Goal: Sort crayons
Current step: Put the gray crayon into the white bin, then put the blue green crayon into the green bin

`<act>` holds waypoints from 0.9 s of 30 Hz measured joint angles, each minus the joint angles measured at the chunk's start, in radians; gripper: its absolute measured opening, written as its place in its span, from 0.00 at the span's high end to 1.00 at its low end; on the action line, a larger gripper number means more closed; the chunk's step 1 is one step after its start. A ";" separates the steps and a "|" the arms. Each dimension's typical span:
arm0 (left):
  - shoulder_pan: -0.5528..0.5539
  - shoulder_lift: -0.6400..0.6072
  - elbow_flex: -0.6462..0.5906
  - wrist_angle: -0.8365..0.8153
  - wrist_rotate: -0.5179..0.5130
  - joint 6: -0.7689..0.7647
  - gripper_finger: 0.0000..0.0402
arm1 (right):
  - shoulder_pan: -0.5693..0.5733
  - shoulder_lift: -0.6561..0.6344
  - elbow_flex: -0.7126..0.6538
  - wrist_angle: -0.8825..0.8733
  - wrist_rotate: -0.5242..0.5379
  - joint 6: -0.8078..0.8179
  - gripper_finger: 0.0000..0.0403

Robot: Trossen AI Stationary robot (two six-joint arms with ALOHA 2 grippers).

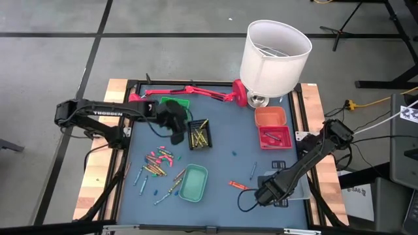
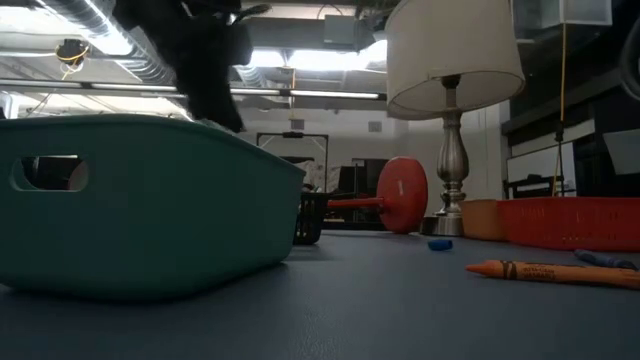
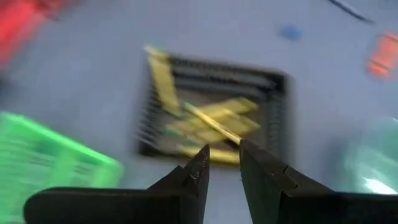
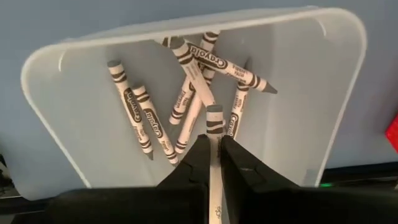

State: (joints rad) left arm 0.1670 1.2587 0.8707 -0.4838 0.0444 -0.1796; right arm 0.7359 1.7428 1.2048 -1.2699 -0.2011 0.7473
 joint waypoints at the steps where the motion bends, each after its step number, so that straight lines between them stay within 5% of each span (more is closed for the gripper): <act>1: -0.022 0.000 0.000 -0.020 0.038 -0.030 0.82 | 0.000 0.000 -0.003 0.005 0.000 0.006 0.96; 16: -0.478 0.000 0.000 -0.176 0.104 -0.543 0.82 | -0.003 0.000 -0.004 0.025 0.073 0.007 0.96; 27: -0.727 0.043 0.000 -0.149 0.097 -0.802 0.82 | -0.003 0.000 -0.004 0.030 0.078 0.008 0.70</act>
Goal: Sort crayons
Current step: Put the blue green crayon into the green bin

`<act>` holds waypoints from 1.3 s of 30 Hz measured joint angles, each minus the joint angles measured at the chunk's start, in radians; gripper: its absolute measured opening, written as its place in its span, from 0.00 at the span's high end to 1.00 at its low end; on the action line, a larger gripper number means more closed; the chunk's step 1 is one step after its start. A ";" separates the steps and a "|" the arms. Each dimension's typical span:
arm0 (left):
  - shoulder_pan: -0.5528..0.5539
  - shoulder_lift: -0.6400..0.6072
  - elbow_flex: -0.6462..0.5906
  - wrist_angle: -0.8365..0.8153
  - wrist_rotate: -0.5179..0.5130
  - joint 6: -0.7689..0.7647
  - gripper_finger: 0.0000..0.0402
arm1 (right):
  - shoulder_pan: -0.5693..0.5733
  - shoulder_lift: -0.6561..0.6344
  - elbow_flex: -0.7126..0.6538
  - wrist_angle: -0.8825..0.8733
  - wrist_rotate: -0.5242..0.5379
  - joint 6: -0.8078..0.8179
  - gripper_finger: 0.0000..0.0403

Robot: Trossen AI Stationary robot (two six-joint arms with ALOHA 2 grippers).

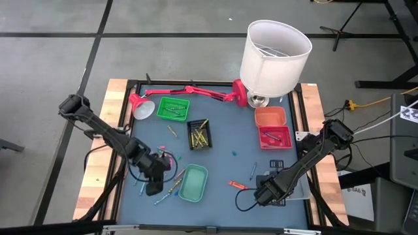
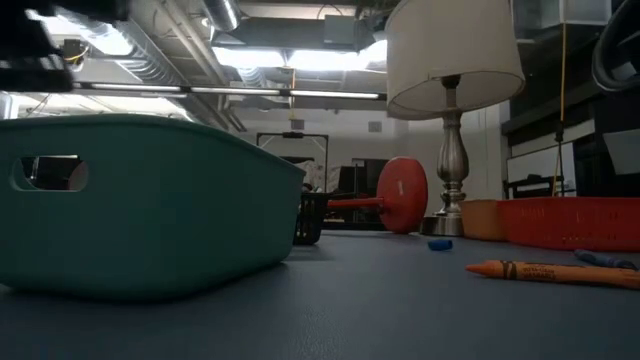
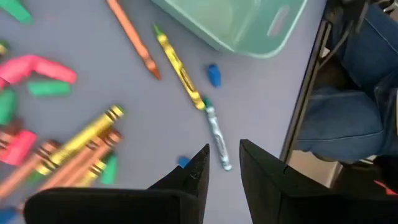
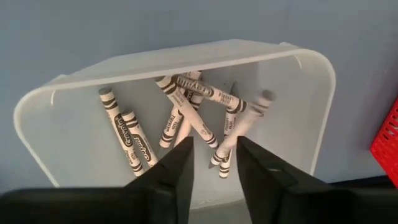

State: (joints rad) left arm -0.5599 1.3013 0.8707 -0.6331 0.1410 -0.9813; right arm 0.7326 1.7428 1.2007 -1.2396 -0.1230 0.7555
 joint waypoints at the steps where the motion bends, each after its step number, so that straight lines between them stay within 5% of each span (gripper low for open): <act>1: -0.018 0.010 0.000 0.003 0.000 -0.028 0.82 | 0.000 0.000 0.000 0.000 0.000 0.000 0.69; 14: -0.169 0.188 0.000 0.189 0.002 -0.172 0.82 | 0.000 0.000 0.000 0.016 0.000 0.002 0.65; 39: -0.170 0.374 0.000 0.258 -0.110 -0.196 0.82 | 0.000 0.000 0.001 0.141 0.000 0.002 0.65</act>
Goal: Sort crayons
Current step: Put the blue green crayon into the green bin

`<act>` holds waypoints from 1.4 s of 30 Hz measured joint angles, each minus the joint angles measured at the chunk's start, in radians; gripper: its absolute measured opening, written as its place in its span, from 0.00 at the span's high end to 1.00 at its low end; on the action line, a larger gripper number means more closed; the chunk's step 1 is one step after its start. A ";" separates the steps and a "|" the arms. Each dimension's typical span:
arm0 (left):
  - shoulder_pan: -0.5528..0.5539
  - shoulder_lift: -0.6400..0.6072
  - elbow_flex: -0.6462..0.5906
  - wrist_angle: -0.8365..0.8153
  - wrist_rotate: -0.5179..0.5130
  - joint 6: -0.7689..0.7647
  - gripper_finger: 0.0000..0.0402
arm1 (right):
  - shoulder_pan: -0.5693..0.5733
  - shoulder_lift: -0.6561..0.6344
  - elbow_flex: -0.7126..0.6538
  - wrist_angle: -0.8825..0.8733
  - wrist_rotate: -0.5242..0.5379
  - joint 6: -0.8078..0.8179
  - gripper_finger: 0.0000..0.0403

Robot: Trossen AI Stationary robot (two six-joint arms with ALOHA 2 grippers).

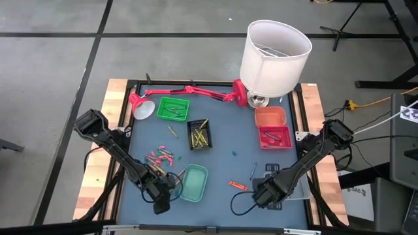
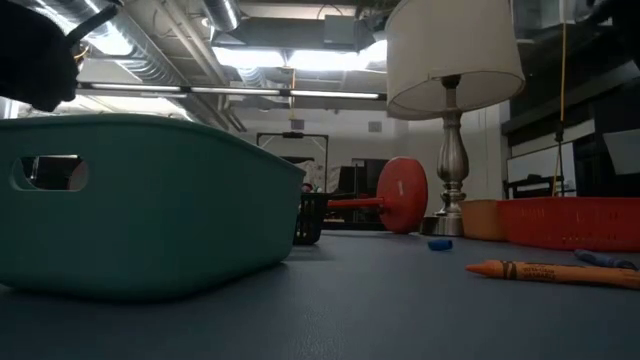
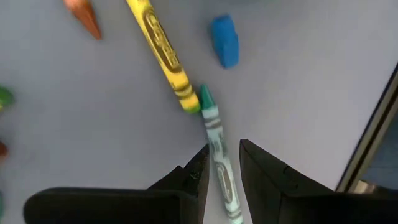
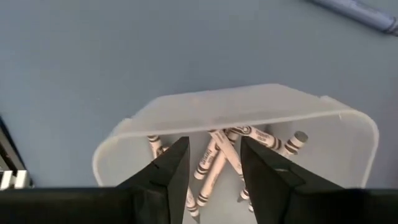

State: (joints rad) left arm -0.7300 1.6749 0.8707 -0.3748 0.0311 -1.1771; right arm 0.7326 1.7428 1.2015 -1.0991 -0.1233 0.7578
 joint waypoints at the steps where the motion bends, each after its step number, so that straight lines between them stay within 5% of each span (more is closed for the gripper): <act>1: 0.000 0.000 0.000 0.000 -0.013 0.000 0.82 | 0.000 0.000 0.000 0.005 0.000 0.000 0.65; 20: -0.010 0.049 0.003 0.026 -0.074 0.001 0.82 | 0.000 0.000 0.000 0.009 0.000 0.000 0.65; 31: -0.010 0.051 0.002 0.016 -0.077 0.002 0.98 | 0.000 0.000 0.000 0.006 0.000 -0.004 0.65; 42: 0.022 0.026 -0.002 0.020 -0.055 0.061 0.98 | 0.000 0.001 0.093 -0.049 0.064 -0.042 0.65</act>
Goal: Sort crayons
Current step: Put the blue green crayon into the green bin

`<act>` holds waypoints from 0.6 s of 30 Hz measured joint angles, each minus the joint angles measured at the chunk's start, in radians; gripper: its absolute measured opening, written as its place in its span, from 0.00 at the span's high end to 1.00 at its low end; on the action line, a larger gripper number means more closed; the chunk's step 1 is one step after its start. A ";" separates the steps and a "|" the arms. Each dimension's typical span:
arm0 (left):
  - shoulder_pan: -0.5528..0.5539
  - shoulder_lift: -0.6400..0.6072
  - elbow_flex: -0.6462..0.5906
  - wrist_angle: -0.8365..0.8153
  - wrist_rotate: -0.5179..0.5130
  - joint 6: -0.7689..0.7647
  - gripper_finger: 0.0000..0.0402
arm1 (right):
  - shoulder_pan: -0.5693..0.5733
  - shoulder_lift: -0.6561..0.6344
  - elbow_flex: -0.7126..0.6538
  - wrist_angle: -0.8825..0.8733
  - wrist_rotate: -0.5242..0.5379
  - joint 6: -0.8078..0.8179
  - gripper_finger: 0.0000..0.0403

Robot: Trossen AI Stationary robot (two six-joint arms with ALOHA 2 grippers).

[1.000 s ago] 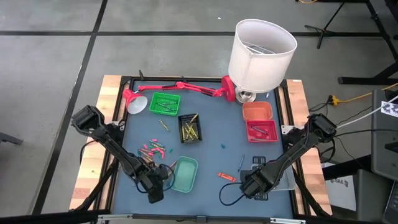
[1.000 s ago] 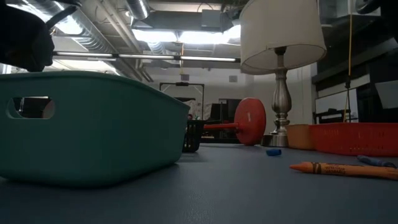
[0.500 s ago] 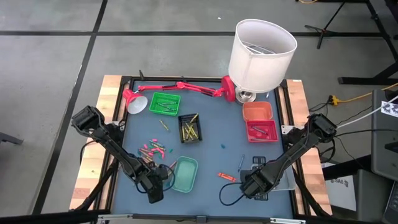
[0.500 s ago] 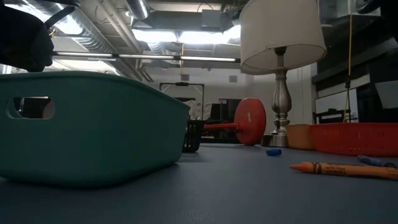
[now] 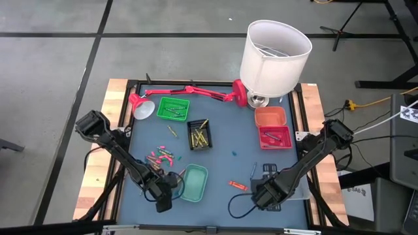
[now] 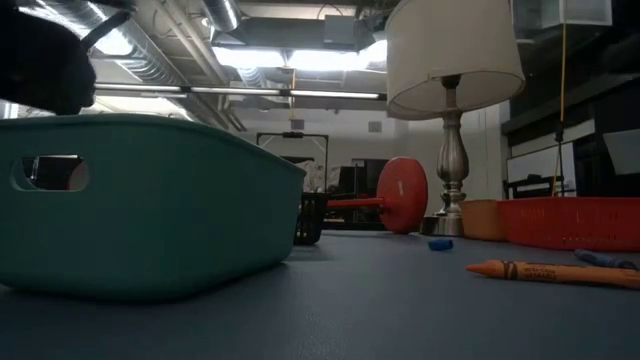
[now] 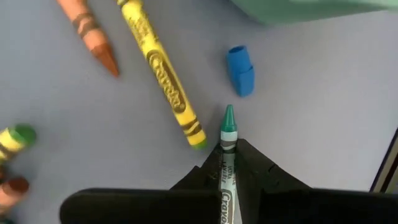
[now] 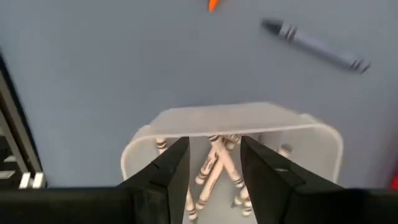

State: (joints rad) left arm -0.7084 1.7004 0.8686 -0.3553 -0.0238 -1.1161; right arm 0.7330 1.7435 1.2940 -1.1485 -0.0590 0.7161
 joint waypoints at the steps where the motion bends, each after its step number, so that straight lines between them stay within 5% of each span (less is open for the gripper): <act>1: 0.007 -0.010 -0.001 0.000 -0.003 0.018 0.98 | 0.000 0.000 0.010 -0.003 0.018 -0.013 0.65; 18: 0.234 -0.242 0.001 -0.001 -0.026 0.319 0.98 | 0.000 0.000 0.068 0.004 0.400 -0.197 0.65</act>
State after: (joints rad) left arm -0.4748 1.4583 0.8692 -0.3565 -0.0496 -0.7970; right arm 0.7325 1.7435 1.3621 -1.1450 0.3405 0.5192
